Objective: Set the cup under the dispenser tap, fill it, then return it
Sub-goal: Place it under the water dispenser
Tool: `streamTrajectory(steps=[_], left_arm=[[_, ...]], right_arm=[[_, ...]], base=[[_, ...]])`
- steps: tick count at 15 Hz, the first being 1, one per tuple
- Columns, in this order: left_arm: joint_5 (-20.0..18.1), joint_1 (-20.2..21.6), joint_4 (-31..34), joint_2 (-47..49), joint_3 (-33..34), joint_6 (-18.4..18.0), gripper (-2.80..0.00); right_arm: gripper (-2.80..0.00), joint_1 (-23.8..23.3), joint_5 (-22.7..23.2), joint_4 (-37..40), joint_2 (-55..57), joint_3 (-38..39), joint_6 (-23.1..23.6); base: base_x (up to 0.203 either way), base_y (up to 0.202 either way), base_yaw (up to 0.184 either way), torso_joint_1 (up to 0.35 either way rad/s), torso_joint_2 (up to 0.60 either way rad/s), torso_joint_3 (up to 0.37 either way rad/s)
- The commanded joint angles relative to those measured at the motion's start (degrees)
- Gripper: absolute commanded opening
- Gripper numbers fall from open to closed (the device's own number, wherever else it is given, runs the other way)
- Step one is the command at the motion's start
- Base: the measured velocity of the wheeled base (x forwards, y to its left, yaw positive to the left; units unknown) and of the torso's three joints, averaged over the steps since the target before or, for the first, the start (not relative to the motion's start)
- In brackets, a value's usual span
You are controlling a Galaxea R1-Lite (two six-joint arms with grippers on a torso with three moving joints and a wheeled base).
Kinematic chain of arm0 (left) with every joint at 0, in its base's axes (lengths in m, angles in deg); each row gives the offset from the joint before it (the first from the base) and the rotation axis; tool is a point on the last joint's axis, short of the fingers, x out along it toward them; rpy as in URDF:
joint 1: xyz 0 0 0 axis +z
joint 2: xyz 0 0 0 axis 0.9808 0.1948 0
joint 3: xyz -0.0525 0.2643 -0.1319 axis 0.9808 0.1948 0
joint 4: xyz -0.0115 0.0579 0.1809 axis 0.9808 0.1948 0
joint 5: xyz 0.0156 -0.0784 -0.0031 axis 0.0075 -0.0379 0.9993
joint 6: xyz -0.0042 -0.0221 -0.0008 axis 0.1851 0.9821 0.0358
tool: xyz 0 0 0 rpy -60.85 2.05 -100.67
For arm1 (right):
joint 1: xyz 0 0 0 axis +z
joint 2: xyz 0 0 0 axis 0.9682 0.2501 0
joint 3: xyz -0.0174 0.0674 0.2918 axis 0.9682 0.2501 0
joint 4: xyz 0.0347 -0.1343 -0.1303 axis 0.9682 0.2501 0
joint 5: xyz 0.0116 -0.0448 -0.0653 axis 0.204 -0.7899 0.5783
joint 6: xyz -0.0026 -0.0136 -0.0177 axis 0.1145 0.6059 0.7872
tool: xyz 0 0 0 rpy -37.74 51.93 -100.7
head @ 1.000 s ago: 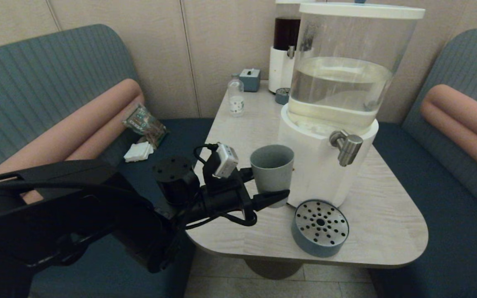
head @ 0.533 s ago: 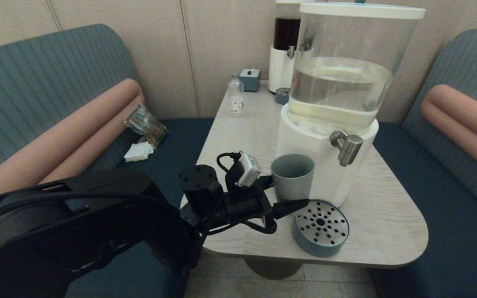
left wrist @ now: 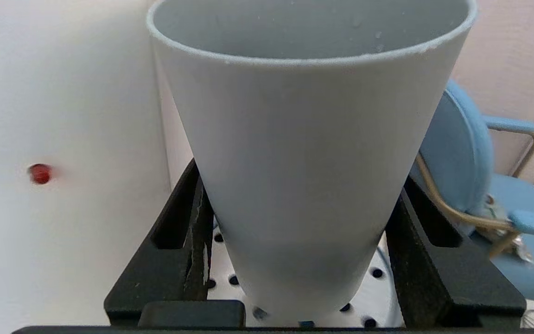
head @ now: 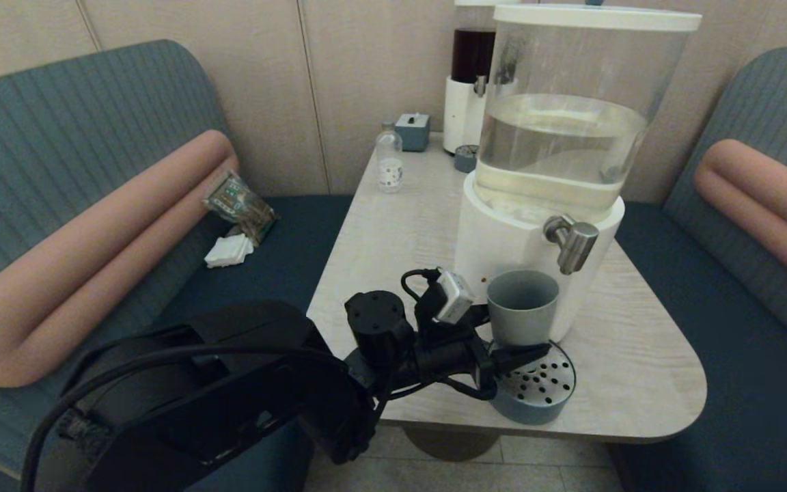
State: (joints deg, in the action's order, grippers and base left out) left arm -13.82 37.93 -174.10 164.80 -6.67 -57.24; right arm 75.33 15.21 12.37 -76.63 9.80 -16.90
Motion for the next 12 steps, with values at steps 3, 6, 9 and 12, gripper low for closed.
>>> streamTrajectory(steps=[3, 6, 9, 12], left_arm=[[1.06, -0.47, -0.49, 5.34, -5.23, 0.23, -2.80], [1.08, -0.41, -0.49, 7.99, -7.55, 0.37, -2.80], [1.08, -0.39, -0.49, 9.53, -9.80, 0.47, -2.80], [1.08, -0.47, -0.49, 10.77, -10.95, 0.38, -2.80]], right_arm=[[-2.80, 0.01, 0.00, 0.00, 0.05, 0.01, 0.09], [-2.80, 0.01, 0.00, 0.00, 0.05, 0.01, 0.09], [-2.80, 0.01, -0.08, 0.00, 0.05, 0.01, 0.00], [-2.80, 0.01, 0.00, 0.00, 0.05, 0.01, 0.03]], base=[[0.000, 0.000, 0.000, 0.000, 0.00, 0.000], [0.000, 0.000, 0.000, 0.000, 0.00, 0.000], [0.000, 0.000, 0.000, 0.000, 0.00, 0.000], [0.000, 0.000, 0.000, 0.000, 0.00, 0.000]])
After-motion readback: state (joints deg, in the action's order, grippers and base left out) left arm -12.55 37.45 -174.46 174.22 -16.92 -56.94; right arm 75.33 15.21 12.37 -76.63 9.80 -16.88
